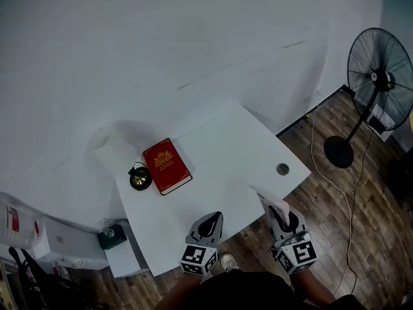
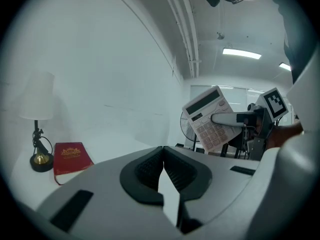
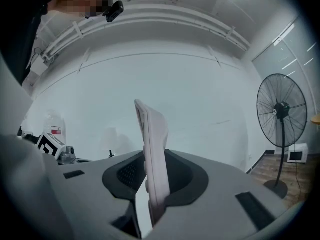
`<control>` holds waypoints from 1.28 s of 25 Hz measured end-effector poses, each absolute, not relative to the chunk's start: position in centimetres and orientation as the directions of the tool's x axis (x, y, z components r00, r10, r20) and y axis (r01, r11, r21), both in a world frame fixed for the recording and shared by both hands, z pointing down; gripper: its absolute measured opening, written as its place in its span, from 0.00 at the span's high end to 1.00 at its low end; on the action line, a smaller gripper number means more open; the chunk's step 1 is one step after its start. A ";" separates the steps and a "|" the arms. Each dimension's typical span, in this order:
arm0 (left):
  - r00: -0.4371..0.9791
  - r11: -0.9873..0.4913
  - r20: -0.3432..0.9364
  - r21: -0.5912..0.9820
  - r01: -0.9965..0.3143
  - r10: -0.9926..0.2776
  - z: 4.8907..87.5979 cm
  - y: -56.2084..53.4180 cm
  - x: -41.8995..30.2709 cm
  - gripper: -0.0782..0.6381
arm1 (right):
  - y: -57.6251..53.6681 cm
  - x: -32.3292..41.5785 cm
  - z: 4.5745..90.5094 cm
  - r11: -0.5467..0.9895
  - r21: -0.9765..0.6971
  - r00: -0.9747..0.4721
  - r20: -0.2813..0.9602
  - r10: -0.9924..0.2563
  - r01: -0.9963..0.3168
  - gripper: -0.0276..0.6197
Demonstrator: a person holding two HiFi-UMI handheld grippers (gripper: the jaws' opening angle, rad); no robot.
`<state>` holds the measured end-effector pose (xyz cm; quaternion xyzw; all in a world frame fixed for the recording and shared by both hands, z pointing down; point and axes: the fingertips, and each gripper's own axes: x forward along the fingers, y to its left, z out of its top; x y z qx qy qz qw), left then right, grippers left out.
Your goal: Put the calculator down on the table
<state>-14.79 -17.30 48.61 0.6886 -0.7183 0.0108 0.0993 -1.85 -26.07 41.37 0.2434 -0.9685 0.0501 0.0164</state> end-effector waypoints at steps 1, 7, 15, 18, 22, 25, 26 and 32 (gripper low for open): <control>-0.049 0.069 0.157 0.120 -0.990 -0.986 48.6 -17.0 -15.9 0.86 | -26.1 -2.9 41.4 0.883 -0.086 -0.887 0.060 -0.458 -0.462 0.78; -0.125 0.147 0.175 0.122 -0.982 -0.977 49.7 -15.3 -20.9 0.86 | -26.5 -8.8 42.3 0.912 -0.096 -0.916 0.089 -0.391 -0.399 0.78; -0.255 0.289 0.199 0.165 -0.943 -0.946 51.5 -13.1 -24.8 0.86 | -26.3 -14.6 44.9 0.947 -0.131 -0.951 0.149 -0.272 -0.292 0.78; -0.288 0.328 0.215 0.184 -0.926 -0.933 52.5 -12.7 -25.2 0.86 | -26.6 -15.6 46.2 0.956 -0.135 -0.955 0.185 -0.233 -0.260 0.78; -0.328 0.377 0.240 0.196 -0.905 -0.914 53.6 -12.5 -25.9 0.86 | -27.5 -17.3 48.3 0.958 -0.174 -0.956 0.224 -0.187 -0.228 0.78; -0.336 0.390 0.260 0.196 -0.900 -0.905 54.4 -13.1 -25.8 0.86 | -28.5 -18.1 49.6 0.956 -0.200 -0.953 0.258 -0.157 -0.212 0.78; -0.337 0.393 0.267 0.195 -0.898 -0.903 54.7 -13.4 -25.8 0.86 | -28.9 -18.4 50.1 0.955 -0.211 -0.951 0.270 -0.148 -0.209 0.78; -0.368 0.439 0.302 0.214 -0.872 -0.879 56.3 -14.1 -25.7 0.86 | -30.2 -19.8 53.9 0.931 -0.308 -0.935 0.344 -0.085 -0.198 0.78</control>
